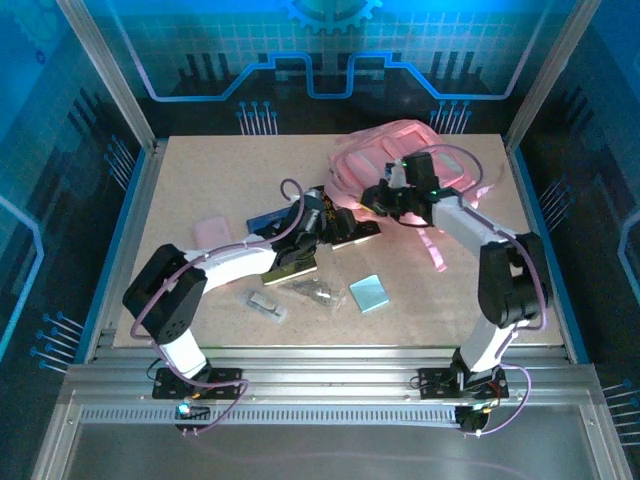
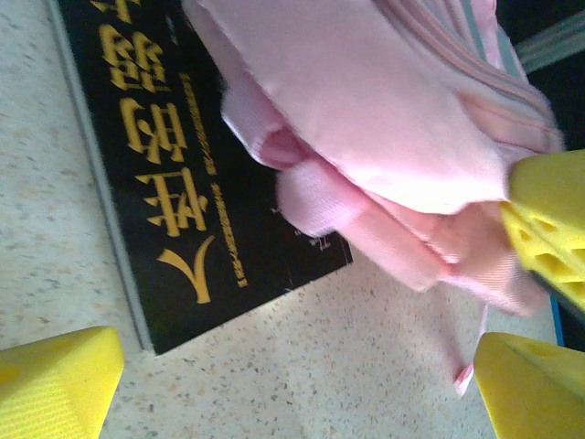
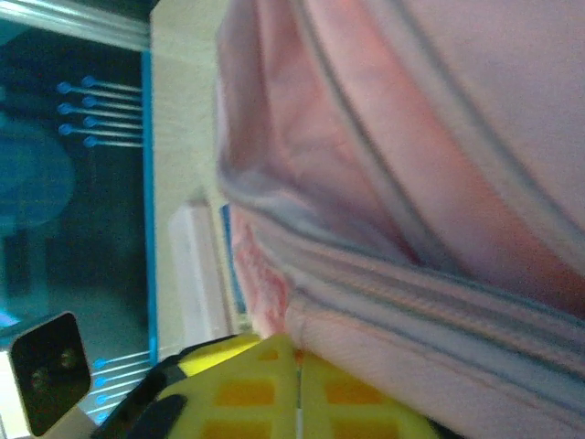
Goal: Pack the student bag
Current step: Place the student bag at the top-center of the table, then unzip the student bag at the top-right of the table.
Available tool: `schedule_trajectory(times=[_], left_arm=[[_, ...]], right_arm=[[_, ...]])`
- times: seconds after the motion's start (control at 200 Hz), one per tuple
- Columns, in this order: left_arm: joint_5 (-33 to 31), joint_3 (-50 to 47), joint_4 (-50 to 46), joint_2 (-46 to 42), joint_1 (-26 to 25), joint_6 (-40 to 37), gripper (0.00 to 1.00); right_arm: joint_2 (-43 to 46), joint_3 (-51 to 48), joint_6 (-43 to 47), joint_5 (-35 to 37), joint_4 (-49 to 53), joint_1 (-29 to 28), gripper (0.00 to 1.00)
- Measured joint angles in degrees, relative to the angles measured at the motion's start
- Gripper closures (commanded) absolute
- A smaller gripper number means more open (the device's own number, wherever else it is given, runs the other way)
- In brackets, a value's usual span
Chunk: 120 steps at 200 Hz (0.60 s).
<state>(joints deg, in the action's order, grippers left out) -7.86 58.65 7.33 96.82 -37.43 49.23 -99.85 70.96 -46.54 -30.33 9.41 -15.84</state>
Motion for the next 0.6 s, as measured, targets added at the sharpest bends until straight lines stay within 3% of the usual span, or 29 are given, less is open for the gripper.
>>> schedule_trajectory(times=[0.105, 0.24, 0.45, 0.6], left_arm=[[-0.44, -0.74, -0.15, -1.6, 1.16, 0.42, 0.01], [-0.35, -0.74, -0.22, -1.95, 1.68, 0.83, 0.01], [0.0, -1.09, -0.61, -1.95, 1.68, 2.99, 0.01], [0.26, -1.07, -1.55, -1.9, 1.68, 3.41, 0.01]], right_arm=[[-0.61, 2.01, 0.98, -0.79, -0.5, -1.86, 0.38], [2.97, 0.79, 3.52, 1.05, 1.92, 0.83, 0.3], [14.16, -8.74, 6.78, 6.93, 5.73, 16.04, 0.21], [15.41, -14.8, 7.96, 7.78, 4.76, 24.79, 0.19]])
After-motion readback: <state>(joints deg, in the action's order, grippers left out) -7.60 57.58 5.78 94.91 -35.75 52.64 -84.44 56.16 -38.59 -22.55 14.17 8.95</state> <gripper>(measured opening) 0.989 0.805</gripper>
